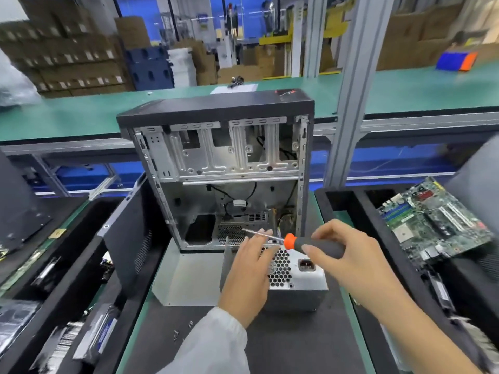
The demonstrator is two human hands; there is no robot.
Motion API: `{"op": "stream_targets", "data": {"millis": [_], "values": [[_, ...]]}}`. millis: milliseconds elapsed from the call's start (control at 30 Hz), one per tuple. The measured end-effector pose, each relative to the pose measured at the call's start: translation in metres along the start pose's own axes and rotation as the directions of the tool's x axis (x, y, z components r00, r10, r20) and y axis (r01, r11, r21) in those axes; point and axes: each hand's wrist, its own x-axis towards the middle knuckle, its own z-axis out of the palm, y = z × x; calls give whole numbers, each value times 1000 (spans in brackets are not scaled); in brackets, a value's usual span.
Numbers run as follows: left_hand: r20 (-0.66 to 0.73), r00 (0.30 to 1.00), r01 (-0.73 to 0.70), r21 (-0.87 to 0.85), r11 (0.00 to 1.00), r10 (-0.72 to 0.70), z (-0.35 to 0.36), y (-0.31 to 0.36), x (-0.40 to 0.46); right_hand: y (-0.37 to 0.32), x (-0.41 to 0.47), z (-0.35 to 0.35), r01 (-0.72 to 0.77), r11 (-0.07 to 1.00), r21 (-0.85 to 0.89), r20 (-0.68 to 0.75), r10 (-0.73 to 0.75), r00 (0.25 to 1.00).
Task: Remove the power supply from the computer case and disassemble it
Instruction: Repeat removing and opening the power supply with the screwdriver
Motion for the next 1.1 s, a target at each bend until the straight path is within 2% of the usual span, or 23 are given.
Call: {"op": "stream_targets", "data": {"millis": [100, 267, 333, 400, 600, 867, 1100], "values": [[63, 995, 88, -194, 977, -77, 10, 4, 8, -11, 0, -13, 54, 998, 9, -158, -52, 986], [-23, 998, 54, -151, 987, -59, 23, -2, 9, -19, 1, -26, 103, 984, 145, -314, -53, 948], [-17, 998, 50, -166, 985, -54, 21, -4, 8, -22, 1, -28, 163, 968, 191, -371, -83, 925], [24, 998, 57, -148, 987, -54, 19, -6, 8, -26, -1, -27, 211, 967, 145, -416, -134, 900], [27, 994, 108, -199, 974, -104, 18, -5, 6, -29, 0, -22, 303, 951, -57, -420, -298, 857], [7, 993, 120, -198, 973, -121, 17, 0, 3, -22, 0, -14, 306, 943, -130, -345, -332, 878], [20, 990, 138, -195, 971, -136, 16, 1, 4, -19, -1, -14, 308, 945, -112, -324, -327, 888]]}}
